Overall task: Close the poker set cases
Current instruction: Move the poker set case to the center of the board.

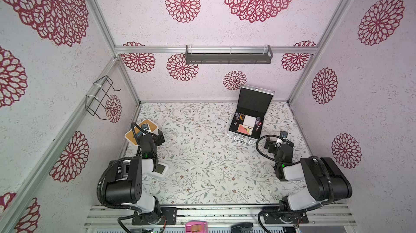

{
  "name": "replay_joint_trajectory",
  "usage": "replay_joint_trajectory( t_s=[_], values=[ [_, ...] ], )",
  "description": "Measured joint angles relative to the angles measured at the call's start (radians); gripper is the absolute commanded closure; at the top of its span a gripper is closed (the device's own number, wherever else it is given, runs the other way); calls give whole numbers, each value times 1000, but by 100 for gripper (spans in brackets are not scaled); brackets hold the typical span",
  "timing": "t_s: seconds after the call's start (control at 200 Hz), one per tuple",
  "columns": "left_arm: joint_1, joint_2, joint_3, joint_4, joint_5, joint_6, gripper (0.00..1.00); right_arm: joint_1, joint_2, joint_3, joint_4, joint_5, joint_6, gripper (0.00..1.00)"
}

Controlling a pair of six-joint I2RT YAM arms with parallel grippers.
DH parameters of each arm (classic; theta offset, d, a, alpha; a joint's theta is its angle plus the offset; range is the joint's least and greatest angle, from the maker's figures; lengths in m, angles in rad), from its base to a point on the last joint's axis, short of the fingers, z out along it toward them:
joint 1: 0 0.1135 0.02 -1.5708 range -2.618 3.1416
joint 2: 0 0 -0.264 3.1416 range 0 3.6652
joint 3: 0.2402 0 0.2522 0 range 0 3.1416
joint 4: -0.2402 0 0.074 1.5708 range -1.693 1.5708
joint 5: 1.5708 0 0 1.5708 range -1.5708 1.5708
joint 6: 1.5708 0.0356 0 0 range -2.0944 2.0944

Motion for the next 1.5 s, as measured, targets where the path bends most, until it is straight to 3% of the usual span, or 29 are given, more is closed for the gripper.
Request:
replay_joint_trajectory(
  t_s=[1.001, 1.111, 1.261, 1.501],
  values=[
    [-9, -5, 2, -14, -16, 5, 3, -3, -2, 0, -7, 2, 0, 1],
    [-33, -52, 65, -173, -54, 14, 3, -3, -57, 45, -147, 21, 11, 1],
    [-79, -95, 246, -388, -102, 2, 3, -5, -134, 228, -425, 35, 64, 1],
    [-189, -98, 422, -685, -77, -60, 3, -42, -48, 517, -748, -98, 181, 1]
  ],
)
